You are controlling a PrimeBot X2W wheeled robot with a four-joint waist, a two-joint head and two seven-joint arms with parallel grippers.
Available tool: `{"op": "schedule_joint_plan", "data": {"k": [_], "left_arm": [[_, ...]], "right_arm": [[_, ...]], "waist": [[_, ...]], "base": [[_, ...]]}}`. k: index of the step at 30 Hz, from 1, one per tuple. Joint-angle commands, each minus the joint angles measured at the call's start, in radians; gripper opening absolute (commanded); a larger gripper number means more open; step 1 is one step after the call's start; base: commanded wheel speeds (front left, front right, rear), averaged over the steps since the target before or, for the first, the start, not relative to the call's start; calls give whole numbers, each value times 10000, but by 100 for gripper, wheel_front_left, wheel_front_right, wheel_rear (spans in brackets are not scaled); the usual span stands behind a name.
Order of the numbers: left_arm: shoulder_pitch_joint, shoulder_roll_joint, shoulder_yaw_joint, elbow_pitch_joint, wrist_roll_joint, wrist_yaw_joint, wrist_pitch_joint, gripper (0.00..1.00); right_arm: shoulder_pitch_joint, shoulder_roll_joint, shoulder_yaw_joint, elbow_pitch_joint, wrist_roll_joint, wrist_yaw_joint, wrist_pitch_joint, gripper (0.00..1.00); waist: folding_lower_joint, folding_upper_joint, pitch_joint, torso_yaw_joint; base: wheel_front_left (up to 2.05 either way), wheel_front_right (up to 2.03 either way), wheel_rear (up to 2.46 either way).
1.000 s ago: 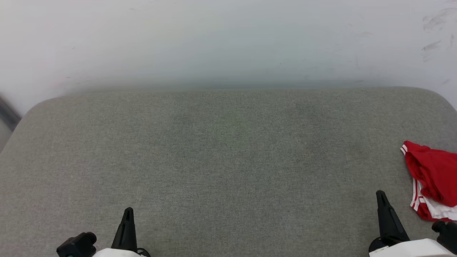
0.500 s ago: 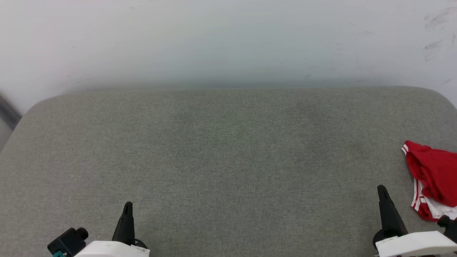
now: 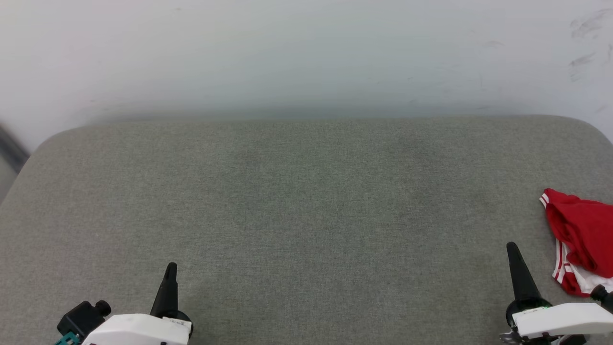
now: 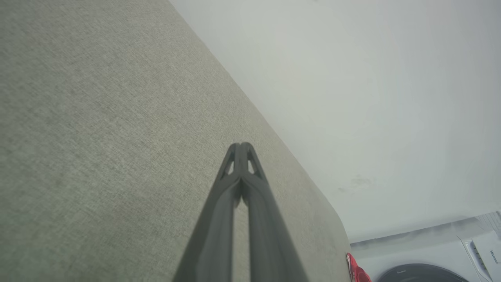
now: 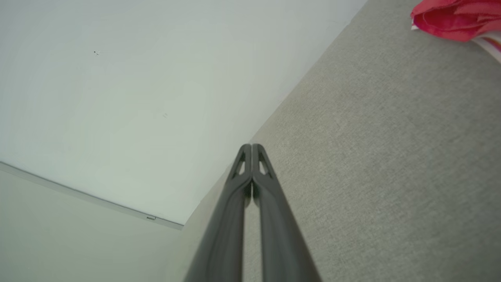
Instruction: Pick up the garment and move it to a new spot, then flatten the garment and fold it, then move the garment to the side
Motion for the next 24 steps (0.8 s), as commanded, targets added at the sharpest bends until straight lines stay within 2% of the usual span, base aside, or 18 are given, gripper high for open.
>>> {"op": "schedule_joint_plan", "data": {"k": [1, 24], "left_arm": [[-239, 47, 55, -34, -268, -85, 57, 0], [-726, 20, 344, 290, -2756, -422, 660, 0]], "right_arm": [[-298, -90, -28, -44, 288, -1, 58, 0], [-724, -75, -171, 247, 2666, -3, 673, 0]], "waist": [[0, 0, 2, 2], [0, 0, 52, 35]], "base": [[0, 0, 0], [0, 0, 0]]}}
